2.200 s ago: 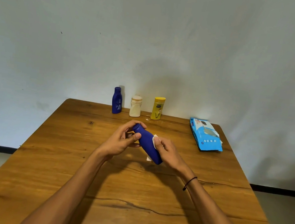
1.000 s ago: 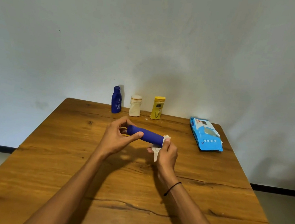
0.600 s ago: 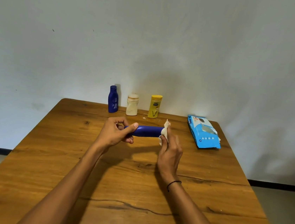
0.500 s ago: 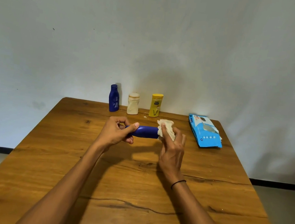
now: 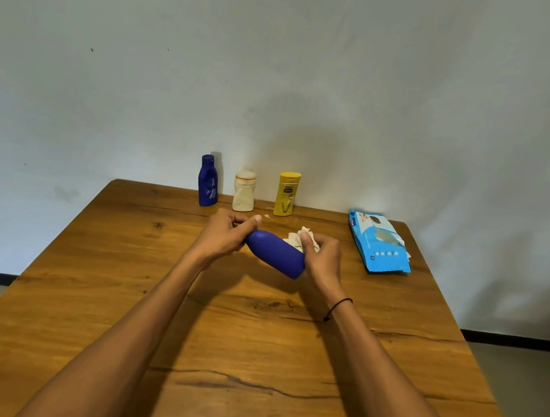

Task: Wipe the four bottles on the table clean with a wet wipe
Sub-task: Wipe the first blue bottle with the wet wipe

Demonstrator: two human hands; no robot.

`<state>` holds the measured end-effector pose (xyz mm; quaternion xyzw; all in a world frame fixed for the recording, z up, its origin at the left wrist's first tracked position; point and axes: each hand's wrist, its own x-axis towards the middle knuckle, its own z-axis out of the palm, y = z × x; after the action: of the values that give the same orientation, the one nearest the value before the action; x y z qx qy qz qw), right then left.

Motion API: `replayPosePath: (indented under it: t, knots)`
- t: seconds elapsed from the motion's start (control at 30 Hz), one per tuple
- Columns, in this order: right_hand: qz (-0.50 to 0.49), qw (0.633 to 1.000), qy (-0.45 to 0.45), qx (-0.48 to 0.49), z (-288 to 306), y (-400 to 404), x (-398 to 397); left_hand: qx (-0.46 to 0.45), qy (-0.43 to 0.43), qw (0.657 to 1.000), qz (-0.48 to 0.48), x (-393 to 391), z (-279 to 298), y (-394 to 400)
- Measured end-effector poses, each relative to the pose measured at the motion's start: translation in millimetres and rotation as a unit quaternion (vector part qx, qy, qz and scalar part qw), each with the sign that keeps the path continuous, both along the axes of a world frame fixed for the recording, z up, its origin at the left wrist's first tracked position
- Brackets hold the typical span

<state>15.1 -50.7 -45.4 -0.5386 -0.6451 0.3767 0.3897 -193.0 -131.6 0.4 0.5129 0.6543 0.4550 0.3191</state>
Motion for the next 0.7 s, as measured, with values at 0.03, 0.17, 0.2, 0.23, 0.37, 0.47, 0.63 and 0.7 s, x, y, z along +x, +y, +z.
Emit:
replayPosePath:
  t: [0.03, 0.17, 0.2, 0.23, 0.37, 0.47, 0.63, 0.7]
  knots:
    - [-0.01, 0.999, 0.021, -0.028, -7, 5, 3, -0.004, -0.004, 1.0, 0.017, -3, -1, 7]
    - [0.042, 0.998, 0.024, -0.029, -24, 13, 8, -0.002, 0.034, 0.999, 0.028, -9, 5, 38]
    - [0.057, 0.998, -0.004, -0.013, -25, 14, 7, 0.0, 0.052, 0.998, 0.024, -8, 8, 47]
    - [0.068, 0.997, -0.04, 0.0, -27, 18, 6, 0.0, 0.075, 0.997, 0.02, -6, 12, 57]
    - [0.104, 0.98, -0.164, 0.042, -28, 33, 3, 0.0, 0.182, 0.983, 0.003, 4, 26, 94]
    - [0.097, 0.965, -0.236, 0.067, -31, 38, 2, 0.012, 0.216, 0.976, 0.007, 10, 36, 117]
    - [0.08, 0.945, -0.29, 0.127, -47, 40, -2, -0.006, 0.236, 0.971, -0.026, 20, 61, 164]
    - [0.086, 0.938, -0.301, 0.146, -51, 44, -2, -0.01, 0.244, 0.969, -0.046, 27, 69, 185]
